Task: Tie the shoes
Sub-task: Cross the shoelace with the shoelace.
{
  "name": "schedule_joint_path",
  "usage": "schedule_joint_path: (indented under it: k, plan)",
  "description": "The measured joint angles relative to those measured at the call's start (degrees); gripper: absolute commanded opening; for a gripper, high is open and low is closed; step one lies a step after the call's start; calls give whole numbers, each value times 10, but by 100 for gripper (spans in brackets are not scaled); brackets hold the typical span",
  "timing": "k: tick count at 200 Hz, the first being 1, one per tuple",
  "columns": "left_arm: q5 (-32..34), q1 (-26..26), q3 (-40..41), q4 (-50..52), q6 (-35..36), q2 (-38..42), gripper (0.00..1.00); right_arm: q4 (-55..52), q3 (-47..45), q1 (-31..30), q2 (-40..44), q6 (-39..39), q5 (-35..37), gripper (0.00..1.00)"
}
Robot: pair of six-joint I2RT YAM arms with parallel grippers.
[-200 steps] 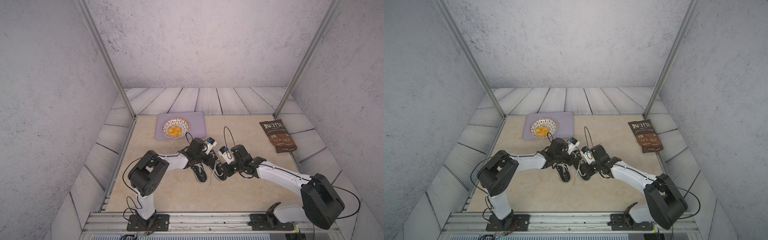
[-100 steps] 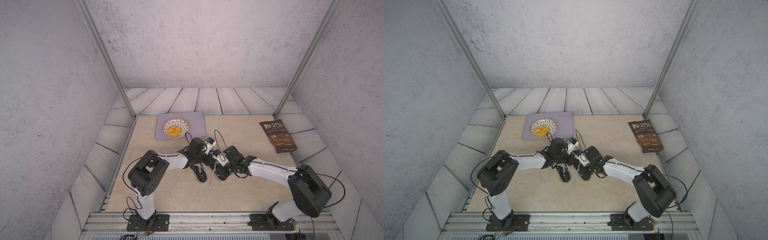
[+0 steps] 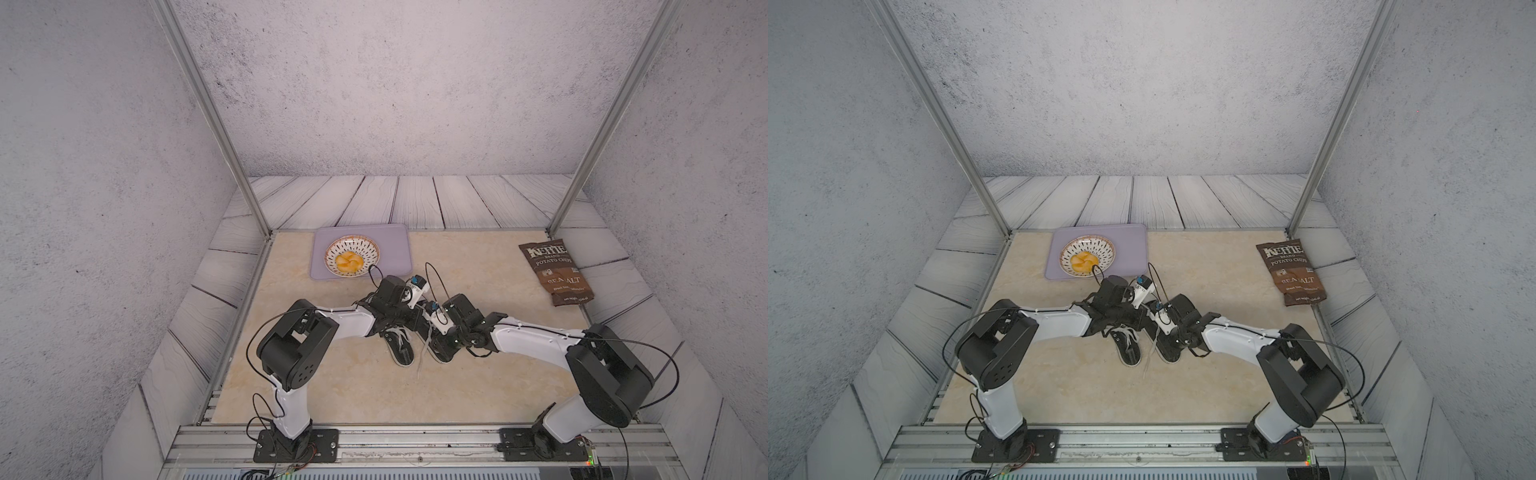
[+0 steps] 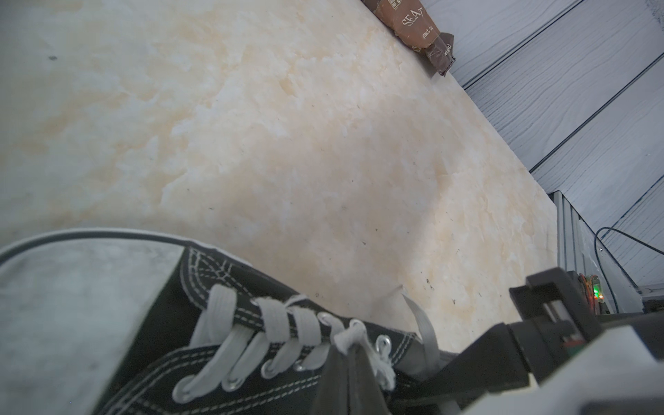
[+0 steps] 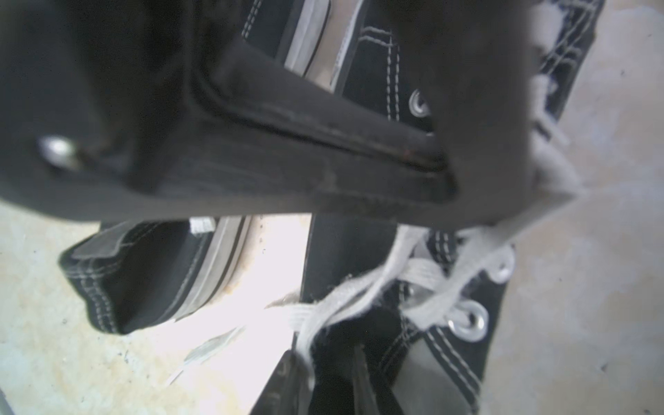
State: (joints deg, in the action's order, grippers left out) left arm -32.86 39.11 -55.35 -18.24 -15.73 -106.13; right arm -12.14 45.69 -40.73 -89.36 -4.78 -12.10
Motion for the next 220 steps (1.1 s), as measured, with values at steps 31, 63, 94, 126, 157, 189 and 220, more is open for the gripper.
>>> schedule_joint_path:
  k: [31,63,94,126,157,189,220]
  plan:
    - [1,-2,0,0,-2,0,0,9,0,-8,-2,-10,26,9]
    - [-2,-1,3,-1,-2,0,0,7,-7,-14,7,-21,37,6]
    - [-9,0,3,-5,-2,0,0,-18,-15,-19,57,-35,46,6]
    - [-9,0,3,-9,-2,0,0,-38,-15,-24,96,-40,66,6]
    - [-16,0,4,-18,-4,0,0,-53,-16,-23,99,-48,80,6]
    - [-35,0,12,-40,-10,0,1,-59,-15,-21,94,-59,81,6]
    - [-59,0,26,-60,-11,0,4,-57,-15,-9,84,-73,75,7]
